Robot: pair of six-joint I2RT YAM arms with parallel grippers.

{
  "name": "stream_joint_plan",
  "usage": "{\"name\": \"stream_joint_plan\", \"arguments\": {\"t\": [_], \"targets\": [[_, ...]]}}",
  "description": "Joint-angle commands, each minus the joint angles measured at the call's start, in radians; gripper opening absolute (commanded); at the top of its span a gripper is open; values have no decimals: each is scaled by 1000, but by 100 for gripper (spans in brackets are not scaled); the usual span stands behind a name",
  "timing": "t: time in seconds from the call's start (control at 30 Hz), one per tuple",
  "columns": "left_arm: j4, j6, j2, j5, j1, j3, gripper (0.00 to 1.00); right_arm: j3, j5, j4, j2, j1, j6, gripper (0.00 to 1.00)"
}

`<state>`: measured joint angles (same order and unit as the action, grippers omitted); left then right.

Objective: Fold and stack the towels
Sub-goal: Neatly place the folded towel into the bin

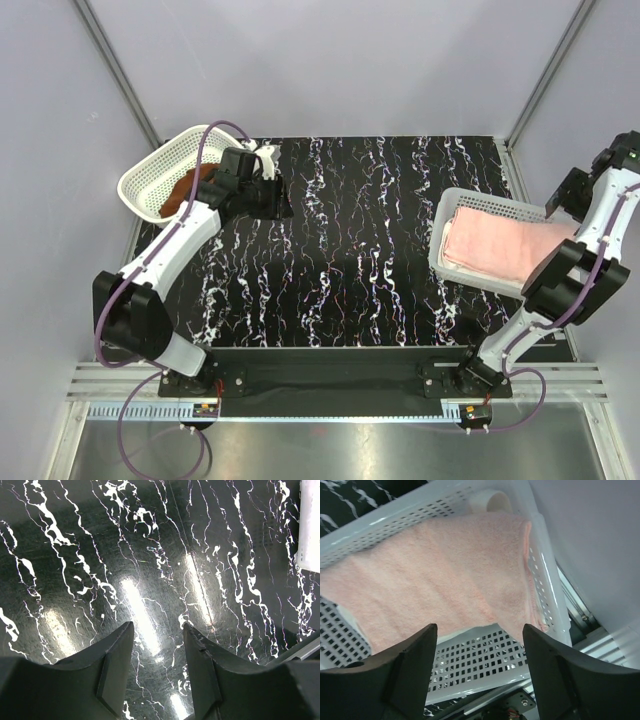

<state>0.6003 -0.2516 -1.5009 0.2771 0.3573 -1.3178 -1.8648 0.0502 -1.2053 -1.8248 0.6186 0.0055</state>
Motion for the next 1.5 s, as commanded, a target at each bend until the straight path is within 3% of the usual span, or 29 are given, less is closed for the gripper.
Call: {"name": "stream_joint_plan", "arguments": {"t": [0.0, 0.07, 0.13, 0.3, 0.43, 0.7, 0.97, 1.13, 1.47], "targets": [[-28, -3, 28, -9, 3, -29, 50, -10, -131, 35, 101, 13, 48, 74], [-28, -5, 31, -15, 3, -43, 50, 53, -212, 76, 120, 13, 53, 65], [-31, -3, 34, -36, 2, -67, 51, 119, -243, 108, 122, 13, 57, 50], [-34, 5, 48, -84, -3, -93, 52, 257, -70, 202, 110, 13, 100, 35], [-48, 11, 56, -98, -3, -81, 52, 300, 5, 277, 107, 15, 126, 44], [-56, 17, 50, -125, -6, -75, 53, 292, 134, 289, 134, 15, 172, 47], [-63, 12, 44, -134, -14, -80, 54, 493, 214, 409, 203, 21, 206, 46], [-71, -3, 54, -153, -35, -80, 54, 513, 295, 435, 199, 53, 220, 48], [-105, -3, 74, -225, -75, -80, 55, 507, 246, 426, 206, 69, 231, 53]]}}
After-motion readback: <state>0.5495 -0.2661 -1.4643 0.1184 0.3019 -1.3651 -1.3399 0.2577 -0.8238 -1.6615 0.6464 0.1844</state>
